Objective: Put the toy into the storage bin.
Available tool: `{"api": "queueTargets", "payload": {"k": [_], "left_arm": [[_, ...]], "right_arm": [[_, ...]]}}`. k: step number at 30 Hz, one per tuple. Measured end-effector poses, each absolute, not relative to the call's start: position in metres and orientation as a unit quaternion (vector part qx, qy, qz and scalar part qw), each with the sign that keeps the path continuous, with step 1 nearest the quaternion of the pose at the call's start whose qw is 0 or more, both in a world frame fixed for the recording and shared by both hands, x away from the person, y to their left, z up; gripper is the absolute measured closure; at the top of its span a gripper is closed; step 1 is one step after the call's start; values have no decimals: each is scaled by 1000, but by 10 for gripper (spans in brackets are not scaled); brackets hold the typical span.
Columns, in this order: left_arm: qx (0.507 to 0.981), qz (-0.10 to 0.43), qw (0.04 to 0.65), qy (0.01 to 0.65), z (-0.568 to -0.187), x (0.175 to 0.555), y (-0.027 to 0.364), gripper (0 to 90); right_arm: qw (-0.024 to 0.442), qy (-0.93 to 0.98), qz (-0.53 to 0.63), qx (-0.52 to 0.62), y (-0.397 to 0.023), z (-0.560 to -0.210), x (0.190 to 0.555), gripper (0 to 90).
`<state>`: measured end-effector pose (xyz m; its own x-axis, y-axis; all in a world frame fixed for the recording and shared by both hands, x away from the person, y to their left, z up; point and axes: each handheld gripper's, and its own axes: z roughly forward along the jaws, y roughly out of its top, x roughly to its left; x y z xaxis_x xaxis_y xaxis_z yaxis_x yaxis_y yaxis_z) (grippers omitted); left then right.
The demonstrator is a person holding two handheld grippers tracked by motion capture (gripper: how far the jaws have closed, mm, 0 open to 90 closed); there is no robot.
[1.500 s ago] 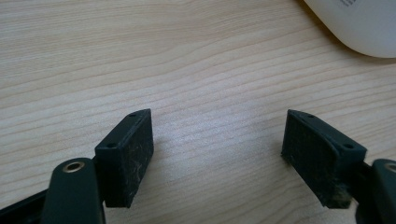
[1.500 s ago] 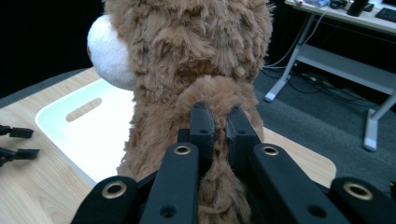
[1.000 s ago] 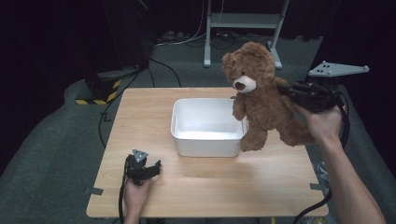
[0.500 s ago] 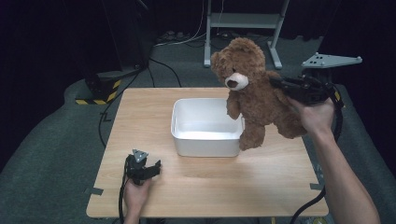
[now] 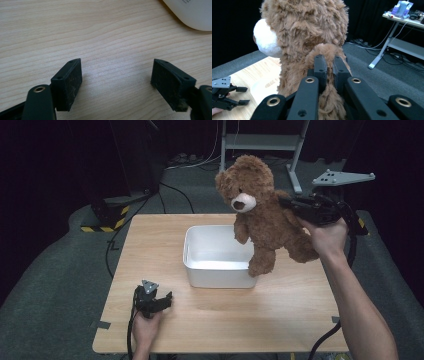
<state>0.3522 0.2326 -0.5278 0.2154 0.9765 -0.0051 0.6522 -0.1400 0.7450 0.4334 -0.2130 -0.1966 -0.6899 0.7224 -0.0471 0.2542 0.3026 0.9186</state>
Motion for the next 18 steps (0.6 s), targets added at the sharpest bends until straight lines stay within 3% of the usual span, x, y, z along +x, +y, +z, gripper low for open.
{"api": "queueTargets", "payload": {"k": [18], "left_arm": [[707, 253, 322, 577, -528, 352, 232, 248]], "right_arm": [[227, 774, 501, 315, -186, -199, 451, 849]]}}
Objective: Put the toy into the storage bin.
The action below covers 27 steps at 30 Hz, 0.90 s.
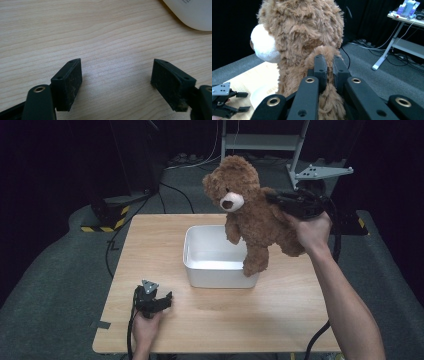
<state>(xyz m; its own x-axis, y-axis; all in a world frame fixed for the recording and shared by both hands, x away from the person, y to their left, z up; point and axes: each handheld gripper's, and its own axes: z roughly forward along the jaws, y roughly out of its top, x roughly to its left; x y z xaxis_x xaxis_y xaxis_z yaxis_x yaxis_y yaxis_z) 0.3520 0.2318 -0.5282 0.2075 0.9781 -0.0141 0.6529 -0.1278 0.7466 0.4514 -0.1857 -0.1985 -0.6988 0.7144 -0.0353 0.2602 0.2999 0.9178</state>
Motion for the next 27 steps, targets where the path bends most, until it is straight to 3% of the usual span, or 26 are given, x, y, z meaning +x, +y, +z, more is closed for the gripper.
{"api": "queueTargets", "payload": {"k": [27], "left_arm": [[707, 253, 323, 577, -528, 352, 232, 248]], "right_arm": [[222, 767, 509, 320, -164, -200, 469, 851]]}}
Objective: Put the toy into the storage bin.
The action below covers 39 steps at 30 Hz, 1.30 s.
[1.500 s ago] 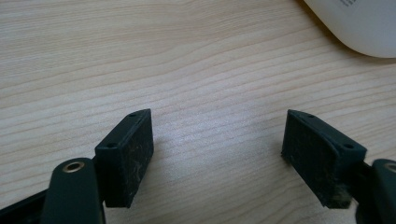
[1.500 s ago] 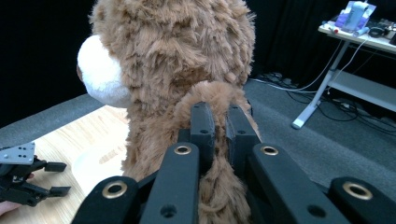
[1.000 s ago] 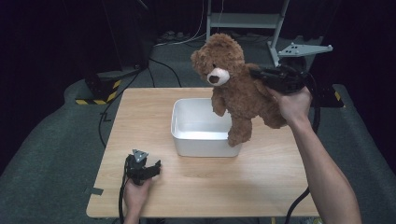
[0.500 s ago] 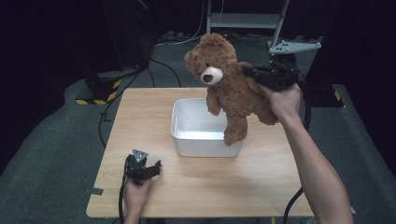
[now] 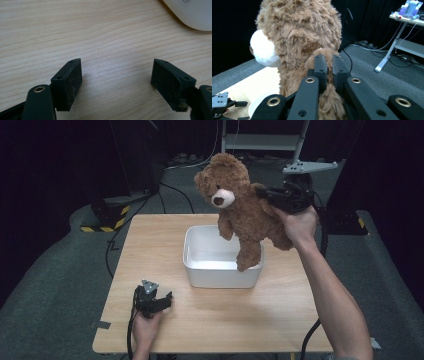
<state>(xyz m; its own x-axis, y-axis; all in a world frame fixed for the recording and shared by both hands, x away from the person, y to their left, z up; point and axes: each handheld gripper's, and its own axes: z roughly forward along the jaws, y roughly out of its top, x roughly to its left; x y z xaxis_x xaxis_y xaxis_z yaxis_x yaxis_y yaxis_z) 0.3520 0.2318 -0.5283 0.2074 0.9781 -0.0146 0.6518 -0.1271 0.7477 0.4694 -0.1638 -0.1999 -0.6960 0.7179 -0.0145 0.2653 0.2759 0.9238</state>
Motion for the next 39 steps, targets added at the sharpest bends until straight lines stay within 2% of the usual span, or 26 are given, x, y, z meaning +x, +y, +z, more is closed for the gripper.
{"api": "queueTargets", "payload": {"k": [39], "left_arm": [[708, 252, 321, 576, -528, 352, 232, 248]], "right_arm": [[201, 789, 485, 320, -131, -234, 486, 853]]}}
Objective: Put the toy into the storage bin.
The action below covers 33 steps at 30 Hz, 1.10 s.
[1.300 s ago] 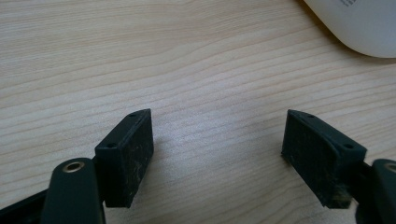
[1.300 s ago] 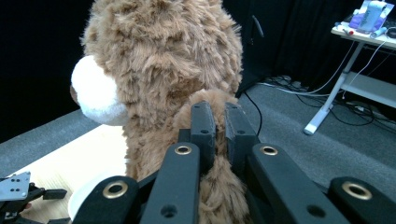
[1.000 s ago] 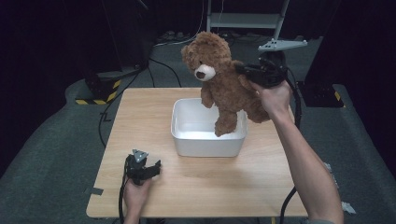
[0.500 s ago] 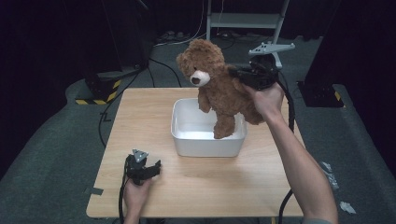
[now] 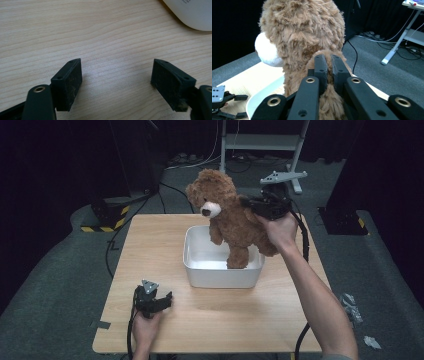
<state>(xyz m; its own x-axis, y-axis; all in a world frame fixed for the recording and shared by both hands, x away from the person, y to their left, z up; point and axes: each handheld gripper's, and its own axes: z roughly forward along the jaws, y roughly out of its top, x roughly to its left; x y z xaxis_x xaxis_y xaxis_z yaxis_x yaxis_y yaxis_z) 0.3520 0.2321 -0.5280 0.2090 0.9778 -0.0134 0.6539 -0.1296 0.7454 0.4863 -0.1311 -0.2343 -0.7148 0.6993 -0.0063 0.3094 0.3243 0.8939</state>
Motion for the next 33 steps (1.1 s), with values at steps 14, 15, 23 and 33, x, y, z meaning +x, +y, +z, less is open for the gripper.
{"api": "queueTargets", "payload": {"k": [14, 15, 23, 33], "left_arm": [[708, 252, 321, 576, -528, 352, 232, 248], [708, 252, 321, 576, -528, 352, 232, 248], [708, 252, 321, 576, -528, 352, 232, 248], [710, 252, 319, 575, -528, 352, 233, 248]], "right_arm": [[189, 792, 488, 314, -121, -240, 488, 853], [188, 793, 488, 313, -119, -240, 488, 853], [180, 796, 486, 312, -112, -244, 490, 853], [169, 798, 484, 315, -108, -253, 493, 854]]}}
